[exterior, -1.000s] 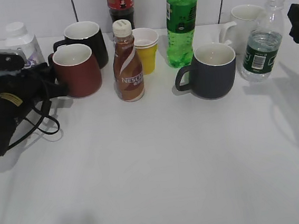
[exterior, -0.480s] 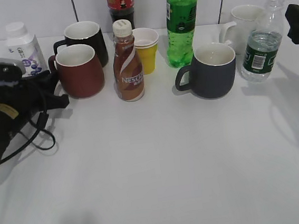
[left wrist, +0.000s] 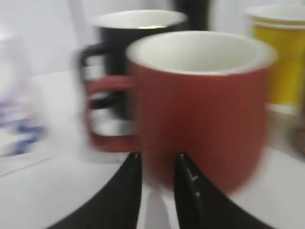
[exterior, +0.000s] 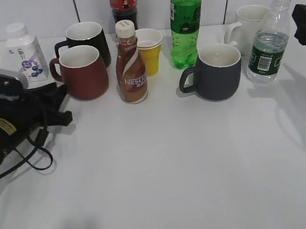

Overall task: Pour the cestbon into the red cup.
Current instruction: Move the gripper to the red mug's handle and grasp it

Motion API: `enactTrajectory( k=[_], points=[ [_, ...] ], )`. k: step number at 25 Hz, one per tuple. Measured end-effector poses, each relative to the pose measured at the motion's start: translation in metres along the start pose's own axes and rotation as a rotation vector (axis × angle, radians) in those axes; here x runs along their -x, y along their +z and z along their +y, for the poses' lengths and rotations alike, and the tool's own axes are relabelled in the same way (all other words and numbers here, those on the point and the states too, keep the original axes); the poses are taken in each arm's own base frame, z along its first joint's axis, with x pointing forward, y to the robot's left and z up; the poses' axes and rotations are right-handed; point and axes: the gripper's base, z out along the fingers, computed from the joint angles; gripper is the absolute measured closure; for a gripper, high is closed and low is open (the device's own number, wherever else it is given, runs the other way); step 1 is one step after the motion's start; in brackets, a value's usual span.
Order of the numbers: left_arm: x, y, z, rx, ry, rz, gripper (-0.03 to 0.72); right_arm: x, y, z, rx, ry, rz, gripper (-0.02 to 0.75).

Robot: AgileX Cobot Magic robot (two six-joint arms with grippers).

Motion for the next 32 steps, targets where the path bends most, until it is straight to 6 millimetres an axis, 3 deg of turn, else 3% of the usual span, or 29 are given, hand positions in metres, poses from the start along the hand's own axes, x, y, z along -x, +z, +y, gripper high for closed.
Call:
enactTrajectory(
  k=[4, 18, 32],
  points=[
    [0.007, -0.001, 0.010, 0.108, -0.039, -0.027, 0.473, 0.000, 0.000, 0.000, 0.000, 0.000, 0.000, 0.150],
    [0.022, 0.024, 0.013, 0.085, -0.018, -0.028, 0.450, 0.000, 0.000, 0.001, 0.006, 0.010, 0.000, 0.150],
    [0.019, 0.025, -0.010, -0.112, 0.082, 0.007, 0.447, 0.002, 0.000, 0.003, 0.038, 0.001, -0.020, 0.150]
  ],
)
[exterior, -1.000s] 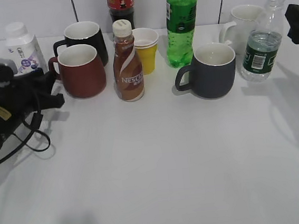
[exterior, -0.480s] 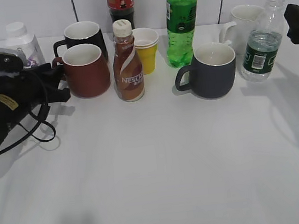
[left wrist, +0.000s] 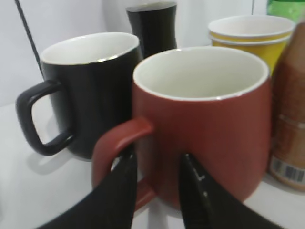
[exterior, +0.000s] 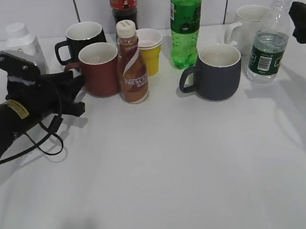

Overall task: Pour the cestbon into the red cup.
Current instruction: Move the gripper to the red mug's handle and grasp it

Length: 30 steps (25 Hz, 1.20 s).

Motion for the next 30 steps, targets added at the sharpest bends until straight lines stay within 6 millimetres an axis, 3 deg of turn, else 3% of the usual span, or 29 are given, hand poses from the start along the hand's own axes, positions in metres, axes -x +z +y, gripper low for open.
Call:
enactTrajectory(
  k=[6, 13, 30],
  points=[
    [-0.007, -0.014, 0.001, 0.059, -0.046, 0.039, 0.431, 0.000, 0.000, 0.000, 0.001, 0.000, -0.001, 0.150],
    [-0.010, -0.023, 0.008, 0.169, -0.105, 0.013, 0.355, 0.001, 0.000, 0.000, 0.002, 0.000, -0.014, 0.150],
    [-0.010, 0.000, 0.013, 0.162, -0.093, -0.032, 0.347, 0.002, 0.000, 0.000, 0.005, -0.002, -0.017, 0.150]
  ],
)
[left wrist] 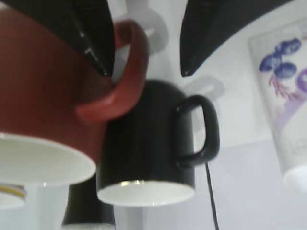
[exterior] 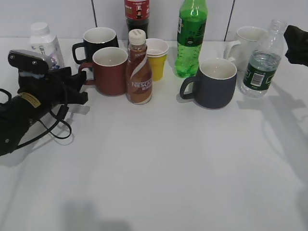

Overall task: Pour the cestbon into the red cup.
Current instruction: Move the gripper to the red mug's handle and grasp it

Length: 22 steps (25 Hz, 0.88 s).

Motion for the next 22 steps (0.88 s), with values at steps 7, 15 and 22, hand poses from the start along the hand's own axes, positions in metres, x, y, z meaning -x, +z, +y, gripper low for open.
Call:
enactTrajectory(
  k=[7, 15, 22],
  points=[
    [0.005, 0.009, 0.001, -0.003, 0.007, 0.000, 0.347, 0.000, 0.000, 0.000, 0.000, 0.000, 0.000, 0.150],
    [0.005, 0.014, 0.001, -0.002, 0.009, 0.024, 0.353, 0.000, 0.000, 0.000, 0.001, 0.000, -0.001, 0.150],
    [-0.010, 0.016, 0.001, -0.005, 0.003, 0.015, 0.360, 0.000, 0.000, 0.000, 0.001, -0.001, -0.001, 0.150]
  ],
)
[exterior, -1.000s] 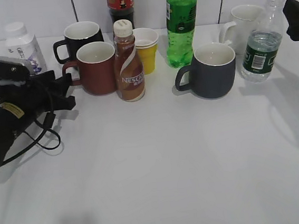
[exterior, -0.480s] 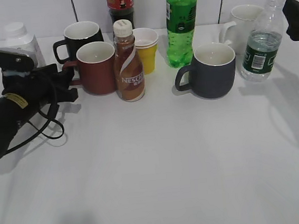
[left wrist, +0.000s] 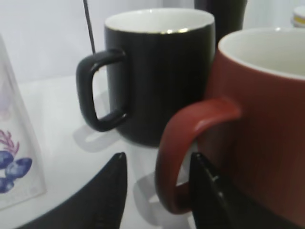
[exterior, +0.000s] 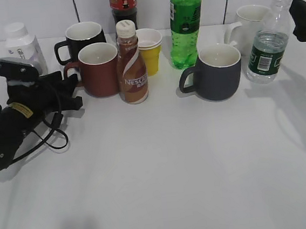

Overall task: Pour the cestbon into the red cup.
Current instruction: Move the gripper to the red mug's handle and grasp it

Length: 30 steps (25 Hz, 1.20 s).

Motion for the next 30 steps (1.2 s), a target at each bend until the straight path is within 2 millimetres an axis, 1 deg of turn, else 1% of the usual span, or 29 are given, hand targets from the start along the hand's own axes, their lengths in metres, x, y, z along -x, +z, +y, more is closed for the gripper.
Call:
enactTrajectory(
  k=[4, 14, 19, 23, 25, 27, 29, 30],
  points=[
    [0.001, 0.000, 0.000, -0.001, 0.000, -0.030, 0.363, 0.000, 0.000, 0.000, 0.000, 0.000, 0.000, 0.150],
    [0.002, 0.001, 0.000, -0.003, 0.001, -0.036, 0.364, 0.000, 0.000, 0.000, 0.000, 0.000, -0.001, 0.150],
    [0.006, 0.014, 0.000, -0.022, 0.017, -0.031, 0.368, 0.000, 0.000, 0.000, 0.000, 0.000, -0.001, 0.150],
    [0.002, 0.021, 0.000, -0.028, 0.021, -0.015, 0.380, 0.000, 0.000, 0.000, 0.000, 0.000, -0.001, 0.150],
    [0.002, 0.022, 0.000, -0.028, 0.021, -0.018, 0.416, 0.000, 0.000, 0.000, 0.000, 0.000, -0.001, 0.150],
    [0.003, 0.022, 0.000, -0.028, 0.021, -0.027, 0.491, 0.000, 0.000, 0.000, 0.000, 0.000, -0.002, 0.150],
    [0.004, 0.022, 0.000, -0.030, 0.023, -0.039, 0.599, 0.000, 0.000, 0.000, 0.000, 0.000, -0.001, 0.150],
    [0.003, 0.022, 0.000, -0.027, 0.025, -0.037, 0.629, 0.000, 0.000, 0.000, 0.000, 0.000, -0.001, 0.150]
  ],
)
